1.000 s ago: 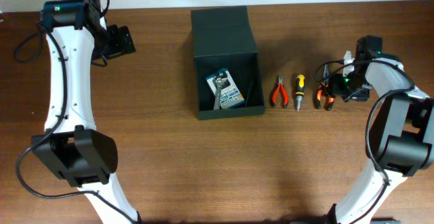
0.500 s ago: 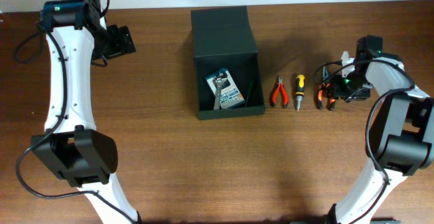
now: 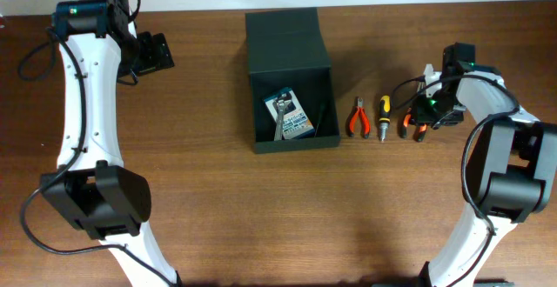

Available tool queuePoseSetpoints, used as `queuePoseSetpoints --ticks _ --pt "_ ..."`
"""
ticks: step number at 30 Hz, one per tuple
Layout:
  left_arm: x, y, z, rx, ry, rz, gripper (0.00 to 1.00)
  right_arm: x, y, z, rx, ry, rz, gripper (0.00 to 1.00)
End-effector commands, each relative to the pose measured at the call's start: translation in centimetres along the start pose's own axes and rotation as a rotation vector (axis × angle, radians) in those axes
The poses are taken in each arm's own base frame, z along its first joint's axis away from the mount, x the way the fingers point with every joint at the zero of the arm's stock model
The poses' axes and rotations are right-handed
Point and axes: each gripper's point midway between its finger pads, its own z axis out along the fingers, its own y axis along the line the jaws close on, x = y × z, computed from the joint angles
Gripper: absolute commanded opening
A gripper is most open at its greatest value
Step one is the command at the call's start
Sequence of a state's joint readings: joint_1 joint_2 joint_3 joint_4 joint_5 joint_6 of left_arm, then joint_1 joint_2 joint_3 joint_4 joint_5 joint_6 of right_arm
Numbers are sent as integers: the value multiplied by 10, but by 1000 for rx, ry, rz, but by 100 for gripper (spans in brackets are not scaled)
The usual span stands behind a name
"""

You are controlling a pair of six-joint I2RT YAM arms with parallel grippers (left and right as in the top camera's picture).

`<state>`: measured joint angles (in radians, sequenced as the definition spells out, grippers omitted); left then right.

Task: Pack container
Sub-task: 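Lower the right gripper onto the orange TACTIX pliers and grasp them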

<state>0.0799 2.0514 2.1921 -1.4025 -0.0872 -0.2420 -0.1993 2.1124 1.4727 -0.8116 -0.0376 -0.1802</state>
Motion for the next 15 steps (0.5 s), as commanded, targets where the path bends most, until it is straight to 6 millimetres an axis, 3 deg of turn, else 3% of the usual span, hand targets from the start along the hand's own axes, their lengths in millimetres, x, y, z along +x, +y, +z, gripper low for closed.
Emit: queuePoseSetpoints --ticks 1,15 --pt "-5 2 -4 -11 -22 9 99 33 19 42 -60 140 42 44" --pt "-5 2 -4 -11 -22 9 99 35 18 42 -50 146 74 4"
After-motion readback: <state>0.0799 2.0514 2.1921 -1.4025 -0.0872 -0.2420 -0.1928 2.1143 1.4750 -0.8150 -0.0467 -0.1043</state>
